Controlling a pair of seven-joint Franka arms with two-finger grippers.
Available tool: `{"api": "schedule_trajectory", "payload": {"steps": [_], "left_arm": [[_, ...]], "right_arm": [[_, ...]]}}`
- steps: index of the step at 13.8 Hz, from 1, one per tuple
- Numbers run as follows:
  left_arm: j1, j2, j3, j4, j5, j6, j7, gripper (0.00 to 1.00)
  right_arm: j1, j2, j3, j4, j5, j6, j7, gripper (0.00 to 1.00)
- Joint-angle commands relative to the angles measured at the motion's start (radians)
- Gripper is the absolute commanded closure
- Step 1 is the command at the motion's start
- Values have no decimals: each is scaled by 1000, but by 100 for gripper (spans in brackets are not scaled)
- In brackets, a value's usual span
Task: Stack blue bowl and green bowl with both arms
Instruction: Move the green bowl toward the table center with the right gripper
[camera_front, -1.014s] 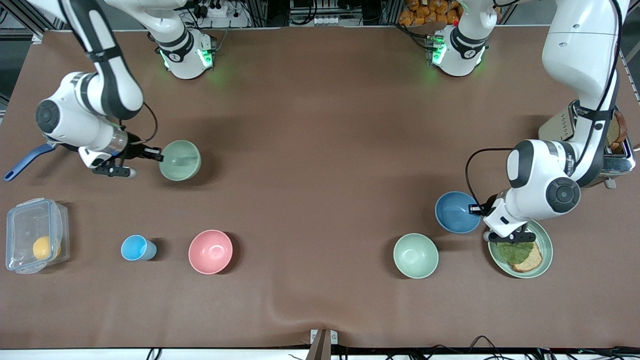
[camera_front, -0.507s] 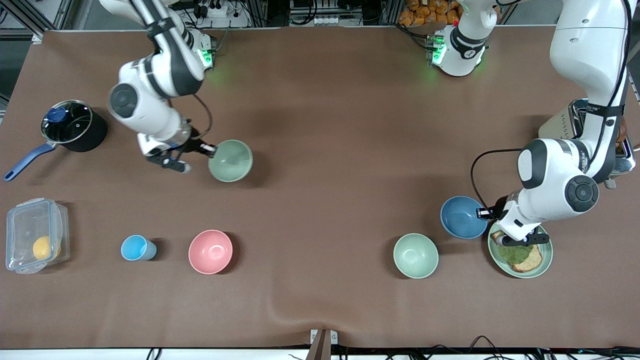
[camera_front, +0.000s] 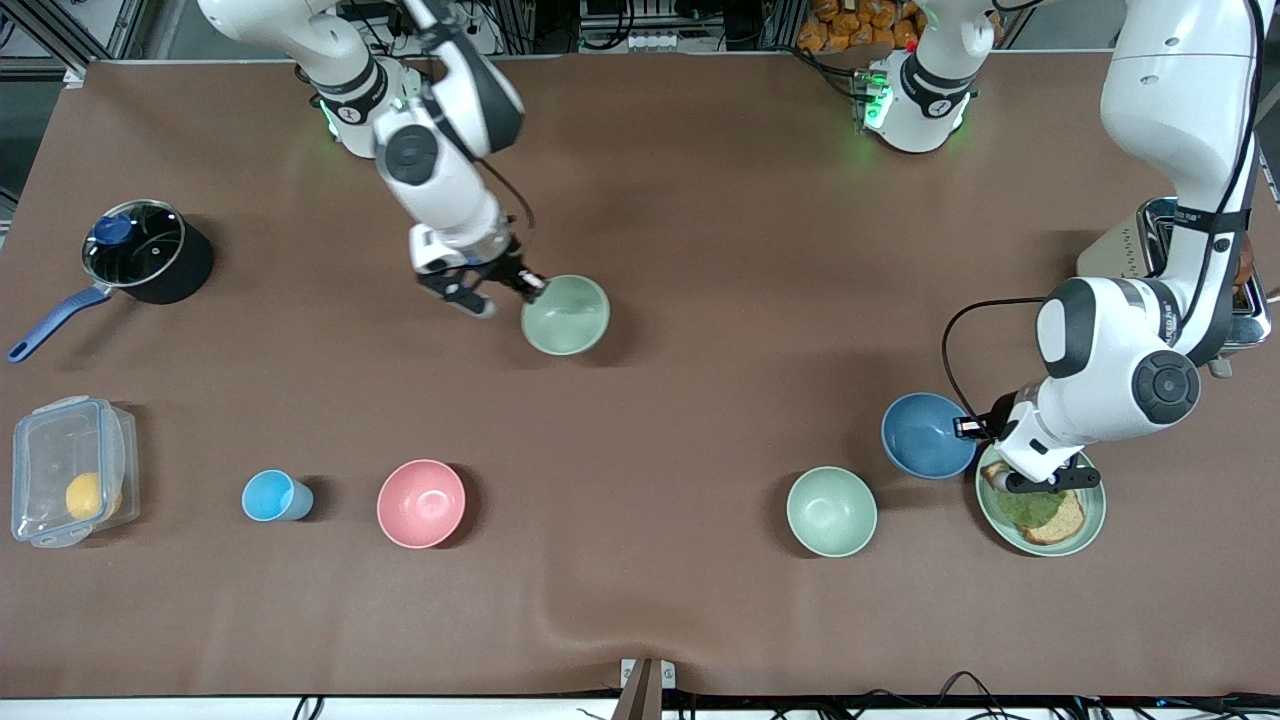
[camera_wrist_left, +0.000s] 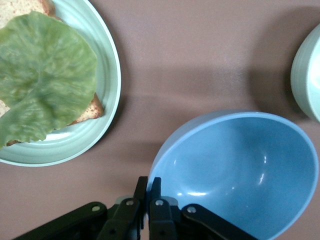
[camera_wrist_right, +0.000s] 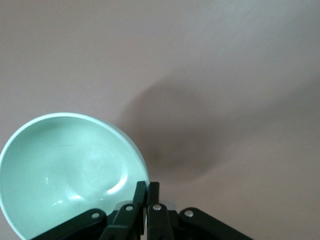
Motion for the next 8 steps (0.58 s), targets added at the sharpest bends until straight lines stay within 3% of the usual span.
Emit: {"api": "schedule_trajectory", "payload": {"steps": [1,8], "left_arm": [[8,-16,-8,-6,-18,-4,-13,100],[6,-29,-9,-10,-18,-4,-19,100]], "right_arm": [[78,122,-16,128,2,5,124,100],[158,193,-19,134,1,80,213,100]]}}
